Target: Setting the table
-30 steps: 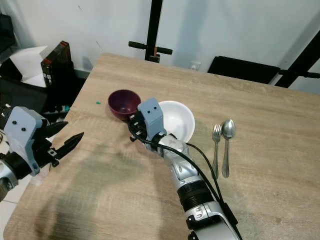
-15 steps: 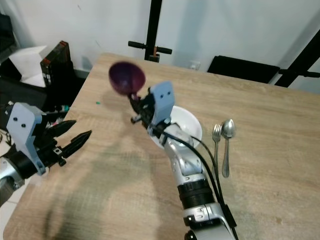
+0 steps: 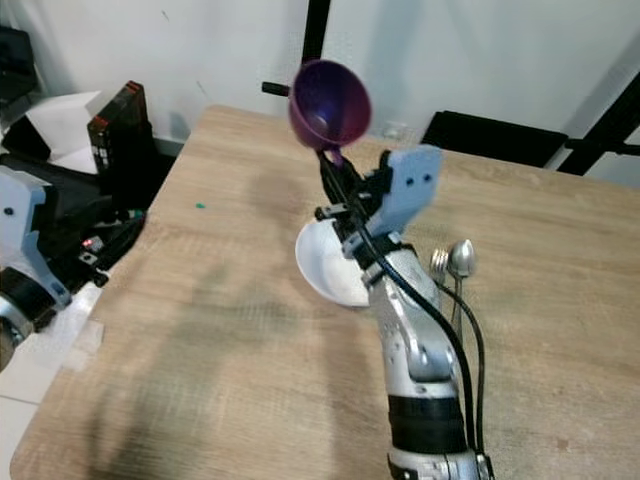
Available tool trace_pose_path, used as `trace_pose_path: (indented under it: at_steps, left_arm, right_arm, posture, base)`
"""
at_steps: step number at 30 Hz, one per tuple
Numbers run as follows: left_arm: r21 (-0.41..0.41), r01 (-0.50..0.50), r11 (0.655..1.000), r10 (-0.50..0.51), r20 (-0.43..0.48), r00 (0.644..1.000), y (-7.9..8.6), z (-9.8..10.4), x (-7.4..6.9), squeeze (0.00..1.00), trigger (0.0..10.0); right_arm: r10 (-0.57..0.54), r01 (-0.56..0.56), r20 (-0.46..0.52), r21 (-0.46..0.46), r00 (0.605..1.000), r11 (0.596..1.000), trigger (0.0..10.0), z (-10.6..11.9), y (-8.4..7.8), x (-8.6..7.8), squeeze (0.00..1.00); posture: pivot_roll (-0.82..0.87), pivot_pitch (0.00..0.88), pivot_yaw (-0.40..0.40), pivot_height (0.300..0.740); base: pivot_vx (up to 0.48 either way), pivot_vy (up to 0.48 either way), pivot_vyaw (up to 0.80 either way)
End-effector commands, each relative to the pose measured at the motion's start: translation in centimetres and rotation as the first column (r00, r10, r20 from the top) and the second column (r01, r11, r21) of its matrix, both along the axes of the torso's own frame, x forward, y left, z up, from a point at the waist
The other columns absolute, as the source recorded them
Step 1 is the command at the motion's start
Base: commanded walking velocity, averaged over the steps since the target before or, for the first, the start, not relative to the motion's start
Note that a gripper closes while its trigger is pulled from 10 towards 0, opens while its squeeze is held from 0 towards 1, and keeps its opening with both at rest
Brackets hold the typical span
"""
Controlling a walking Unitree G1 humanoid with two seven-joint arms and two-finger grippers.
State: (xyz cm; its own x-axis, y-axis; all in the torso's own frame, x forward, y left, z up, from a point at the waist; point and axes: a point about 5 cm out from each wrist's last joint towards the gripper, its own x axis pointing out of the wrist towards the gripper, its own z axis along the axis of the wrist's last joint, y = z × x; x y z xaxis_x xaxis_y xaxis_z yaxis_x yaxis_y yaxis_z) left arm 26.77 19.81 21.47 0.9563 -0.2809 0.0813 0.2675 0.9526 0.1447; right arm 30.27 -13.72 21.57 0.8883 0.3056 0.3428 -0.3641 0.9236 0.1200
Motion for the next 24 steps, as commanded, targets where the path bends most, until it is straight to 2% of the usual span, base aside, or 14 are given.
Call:
trace_pose_path:
  at_steps: [1,2,6,8,10,11,13,24]
  left_arm:
    - [0.006,-0.01,1.0,0.01,-0.009,1.0,-0.2,-0.4,0.1,0.0,10.0]
    - [0.006,-0.01,1.0,0.01,-0.009,1.0,-0.2,-0.4,0.1,0.0,10.0]
    - [0.042,-0.062,0.997,0.065,-0.069,0.995,-1.0,-2.6,0.9,0.0,10.0]
    - [0.008,-0.078,0.997,0.079,-0.069,0.994,-1.6,-2.9,1.3,0.0,10.0]
    - [0.008,-0.085,0.996,0.085,-0.065,0.994,-1.7,-3.0,1.4,0.0,10.0]
    - [0.04,-0.107,0.993,0.109,-0.058,0.992,-1.9,-3.2,1.7,0.0,10.0]
    - [0.046,-0.117,0.992,0.12,-0.053,0.991,-2.0,-3.4,1.9,0.0,10.0]
    - [0.05,-0.148,0.988,0.15,-0.03,0.988,-2.1,-3.4,2.3,0.0,10.0]
  right_arm:
    - [-0.027,0.027,0.018,0.004,0.999,1.0,10.0,0.5,-0.5,-0.4,0.0]
    - [-0.027,0.027,0.018,0.004,0.999,1.0,10.0,0.5,-0.5,-0.4,0.0]
    - [-0.151,0.15,-0.028,-0.01,0.988,0.989,10.0,-0.8,-2.5,-2.1,0.0]
    - [-0.254,0.253,-0.032,-0.022,0.967,0.967,10.0,-1.1,-3.8,-2.3,0.0]
    - [-0.284,0.284,-0.031,-0.027,0.958,0.959,10.0,-1.2,-4.1,-2.4,0.0]
    - [-0.351,0.349,-0.039,-0.052,0.935,0.936,10.0,-1.4,-4.9,-2.4,0.0]
    - [-0.384,0.38,-0.045,-0.068,0.922,0.922,10.0,-1.6,-5.3,-2.4,0.0]
    - [-0.374,0.369,-0.063,-0.072,0.925,0.927,10.0,-1.8,-5.1,-2.5,0.0]
  posture:
    - [-0.04,0.022,-0.003,0.74]
    - [-0.04,0.022,-0.003,0.74]
    - [-0.08,0.014,0.022,0.74]
    - [-0.09,0.016,0.029,0.74]
    - [-0.09,0.016,0.029,0.74]
    - [-0.09,0.016,0.029,0.74]
    - [-0.09,0.016,0.029,0.74]
    - [-0.1,0.022,0.033,0.74]
  base:
    - [0.0,0.0,0.0]
    - [0.0,0.0,0.0]
    - [0.0,0.0,0.0]
    - [0.0,0.0,0.0]
    - [0.0,0.0,0.0]
    - [0.0,0.0,0.0]
    - [0.0,0.0,0.0]
    - [0.0,0.0,0.0]
